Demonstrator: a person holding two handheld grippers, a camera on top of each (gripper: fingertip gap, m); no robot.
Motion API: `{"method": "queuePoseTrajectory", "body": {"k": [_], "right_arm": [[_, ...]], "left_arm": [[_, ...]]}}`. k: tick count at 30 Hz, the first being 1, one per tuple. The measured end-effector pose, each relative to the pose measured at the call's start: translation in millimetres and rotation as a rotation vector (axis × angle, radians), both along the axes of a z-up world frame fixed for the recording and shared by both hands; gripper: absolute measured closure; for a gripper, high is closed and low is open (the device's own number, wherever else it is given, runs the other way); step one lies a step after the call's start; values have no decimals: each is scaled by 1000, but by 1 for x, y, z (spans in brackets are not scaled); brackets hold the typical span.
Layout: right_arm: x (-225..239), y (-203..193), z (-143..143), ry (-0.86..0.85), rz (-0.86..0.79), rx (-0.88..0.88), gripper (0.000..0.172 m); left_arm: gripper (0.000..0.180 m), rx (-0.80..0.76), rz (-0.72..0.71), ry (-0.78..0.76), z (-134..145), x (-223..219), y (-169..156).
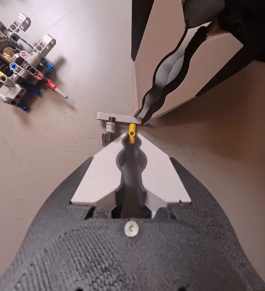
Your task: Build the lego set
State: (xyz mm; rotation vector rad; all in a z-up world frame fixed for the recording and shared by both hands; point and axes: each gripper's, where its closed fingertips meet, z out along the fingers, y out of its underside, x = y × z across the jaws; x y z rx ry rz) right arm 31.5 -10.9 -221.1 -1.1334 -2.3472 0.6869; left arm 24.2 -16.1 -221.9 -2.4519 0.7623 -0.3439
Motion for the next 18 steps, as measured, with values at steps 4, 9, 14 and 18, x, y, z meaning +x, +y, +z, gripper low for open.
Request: {"method": "queuePoseTrajectory", "body": {"k": [4,9,14,18], "right_arm": [[0,0,0,1,-11,-6,165],[0,0,0,5,-25,-21,164],[1,-1,1,12,-18,-12,164],[2,-3,1,24,-5,-7,165]], "left_arm": [[175,5,-1,-15,0,0,0],[175,20,-10,-48,0,0,-1],[175,52,-48,-34,0,1,-1],[175,86,-88,-29,0,2,-2]]}}
